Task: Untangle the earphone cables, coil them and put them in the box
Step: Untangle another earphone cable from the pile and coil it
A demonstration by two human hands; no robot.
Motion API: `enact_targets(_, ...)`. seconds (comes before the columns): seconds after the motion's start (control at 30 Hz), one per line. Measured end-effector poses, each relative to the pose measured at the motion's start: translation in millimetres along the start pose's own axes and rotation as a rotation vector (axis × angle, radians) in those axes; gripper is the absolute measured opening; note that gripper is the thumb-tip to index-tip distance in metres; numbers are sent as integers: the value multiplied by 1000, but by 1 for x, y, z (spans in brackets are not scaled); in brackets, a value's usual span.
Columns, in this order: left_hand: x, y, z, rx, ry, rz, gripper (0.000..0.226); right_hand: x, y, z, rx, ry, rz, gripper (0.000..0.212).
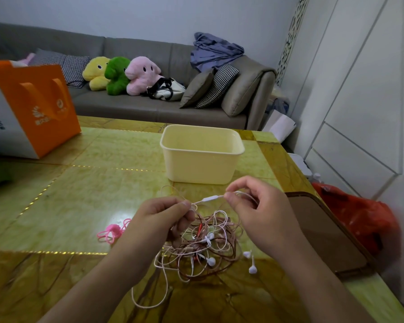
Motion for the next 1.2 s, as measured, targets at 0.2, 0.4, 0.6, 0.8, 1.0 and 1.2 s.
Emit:
enact_targets(0.2,2,-7,-1,-49,-1,-78,33,5,-17,-11,-9,60,-22,18)
enact_targets(0.4,2,-8,-2,-98,-3,-83,35,7,-22,-15,-149,68,-48,22)
enact_targets(0.6,1,-9,-6,-163,3,-98,34,10,-19,-34,-317,187,-23,39)
enact_targets(0.8,-2,-1,-8,24,50,-24,33,0,5,-6,-97,64,84,40)
enact_targets(1.0,-6,6,-13,116,103,10,28,-15,47,19,236,44,388,35)
enact_targets(1.2,-7,3,-13,42,38,14,31,-5,28,10,174,90,234,24)
Point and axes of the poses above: each hand's wrist, its own x-axis towards the middle knuckle, its own y-axis out of the palm, z = x × y, the point moved 6 cm from there along x, towards the middle knuckle, and after that the axes turned 1 degree about -x, right-handed, at the moved point
